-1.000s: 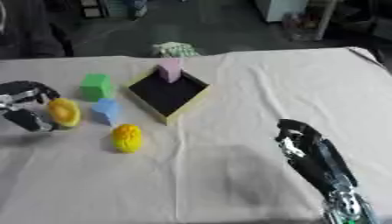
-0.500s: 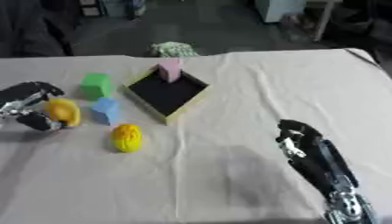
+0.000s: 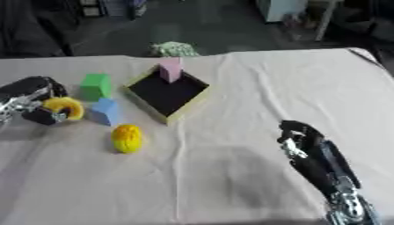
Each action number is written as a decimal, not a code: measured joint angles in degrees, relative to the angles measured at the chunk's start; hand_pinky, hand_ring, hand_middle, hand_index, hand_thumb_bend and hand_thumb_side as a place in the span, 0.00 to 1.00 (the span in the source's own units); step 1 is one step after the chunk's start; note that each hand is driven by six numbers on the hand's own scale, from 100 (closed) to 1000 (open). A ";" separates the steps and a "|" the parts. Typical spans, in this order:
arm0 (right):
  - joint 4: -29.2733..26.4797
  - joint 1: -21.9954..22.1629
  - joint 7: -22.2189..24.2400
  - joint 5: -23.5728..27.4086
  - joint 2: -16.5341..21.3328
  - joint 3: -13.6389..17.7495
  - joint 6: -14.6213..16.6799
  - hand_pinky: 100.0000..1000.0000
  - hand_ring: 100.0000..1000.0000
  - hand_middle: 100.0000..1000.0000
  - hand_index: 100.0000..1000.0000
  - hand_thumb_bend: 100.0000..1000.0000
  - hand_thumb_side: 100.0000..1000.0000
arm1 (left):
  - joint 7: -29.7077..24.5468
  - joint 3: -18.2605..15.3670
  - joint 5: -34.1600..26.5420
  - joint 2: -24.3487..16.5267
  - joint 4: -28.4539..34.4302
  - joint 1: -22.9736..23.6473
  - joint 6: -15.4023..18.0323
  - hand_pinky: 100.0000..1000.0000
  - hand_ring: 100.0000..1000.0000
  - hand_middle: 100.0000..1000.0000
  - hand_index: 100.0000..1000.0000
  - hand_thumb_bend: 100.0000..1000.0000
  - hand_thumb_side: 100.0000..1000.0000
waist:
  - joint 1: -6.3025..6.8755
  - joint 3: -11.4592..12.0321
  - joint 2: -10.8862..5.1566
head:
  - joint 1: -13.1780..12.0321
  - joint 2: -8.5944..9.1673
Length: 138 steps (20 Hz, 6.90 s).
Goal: Pick up objects on the table and place them in the box.
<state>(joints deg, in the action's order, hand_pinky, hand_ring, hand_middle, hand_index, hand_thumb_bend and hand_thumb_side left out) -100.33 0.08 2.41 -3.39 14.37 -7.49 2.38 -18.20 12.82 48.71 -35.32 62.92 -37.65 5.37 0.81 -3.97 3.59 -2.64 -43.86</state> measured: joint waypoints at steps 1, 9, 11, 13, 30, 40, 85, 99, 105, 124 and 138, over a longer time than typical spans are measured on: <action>0.00 0.00 0.00 0.00 0.00 0.00 0.00 0.65 0.66 0.73 0.79 0.00 0.48 | -0.16 -0.07 -0.67 -0.94 1.83 -0.83 -0.25 0.54 0.43 0.42 0.61 0.17 0.12 | 0.11 -0.01 0.00 | 0.06 0.00; 0.01 0.00 0.11 0.01 0.00 -0.06 0.08 0.65 0.66 0.73 0.79 0.00 0.50 | 0.10 -0.35 -3.34 -1.43 8.15 -8.92 -2.29 0.53 0.42 0.41 0.62 0.21 0.12 | 0.03 -1.36 0.12 | 0.09 0.00; 0.01 -0.08 0.18 0.04 0.00 -0.30 0.03 0.65 0.66 0.73 0.79 0.00 0.50 | 0.47 0.11 -2.98 0.52 7.13 -10.49 -2.43 0.53 0.42 0.41 0.61 0.22 0.12 | -0.24 -2.34 0.64 | -0.26 0.00; 0.01 -0.41 0.30 0.13 0.00 -0.46 -0.03 0.65 0.66 0.73 0.79 0.00 0.51 | 1.51 0.45 -2.13 2.90 5.20 -11.80 -2.72 0.53 0.42 0.41 0.62 0.22 0.11 | -0.50 -3.53 1.40 | -0.80 0.00; -0.36 -3.93 1.34 1.85 -0.01 -1.75 -0.55 0.65 0.66 0.73 0.79 0.00 0.57 | 17.46 1.23 6.36 14.08 -7.60 -16.51 -3.02 0.60 0.51 0.50 0.69 0.45 0.25 | 0.28 -10.39 6.85 | -5.54 0.00; -0.53 -4.17 1.59 2.03 -0.01 -1.76 -0.42 0.65 0.66 0.73 0.79 0.00 0.57 | 18.64 2.70 8.35 15.74 -8.20 -16.35 -1.70 0.63 0.54 0.53 0.72 0.47 0.26 | 0.54 -11.12 7.16 | -5.84 0.00; -0.50 -3.67 1.07 1.52 0.09 -1.02 -0.39 0.65 0.66 0.74 0.79 0.00 0.61 | -1.37 -7.40 2.47 0.48 -14.28 -10.34 -4.66 0.78 0.75 0.76 0.86 0.32 0.10 | 1.17 -8.77 7.90 | -2.84 0.09; -0.51 -3.49 0.98 1.53 0.10 -0.96 -0.45 0.65 0.66 0.74 0.79 0.00 0.57 | 0.18 -6.17 2.48 -1.99 -5.57 -11.95 -3.36 0.52 0.40 0.39 0.60 0.12 0.08 | 1.98 -7.65 6.41 | -2.24 0.01; -0.50 -3.10 1.12 1.41 0.10 -0.98 -0.30 0.65 0.66 0.74 0.79 0.00 0.57 | 0.03 -3.51 0.12 -1.20 1.28 -14.47 -2.98 0.53 0.42 0.40 0.60 0.12 0.07 | 2.27 -7.99 5.78 | -2.06 0.01; -0.58 -6.21 2.44 1.99 -0.01 -2.10 -0.25 0.65 0.66 0.74 0.79 0.00 0.62 | 1.60 2.85 5.37 10.68 -2.40 -18.13 3.05 0.62 0.51 0.47 0.66 0.06 0.05 | 2.29 -13.66 9.70 | -3.62 1.12; -0.76 -7.15 2.58 2.51 -0.03 -2.10 -0.41 0.66 0.66 0.74 0.79 0.00 0.63 | 2.04 3.04 7.05 10.61 -4.30 -18.23 5.78 0.78 0.80 0.79 0.88 0.47 0.16 | 3.08 -15.59 11.57 | -3.60 1.83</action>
<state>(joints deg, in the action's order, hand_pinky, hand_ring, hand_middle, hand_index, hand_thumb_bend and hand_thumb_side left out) -101.09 -7.07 4.99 -0.88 14.35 -9.59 1.97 -16.16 15.85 55.76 -24.71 58.63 -55.88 11.15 3.89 -19.56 15.16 -6.24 -42.03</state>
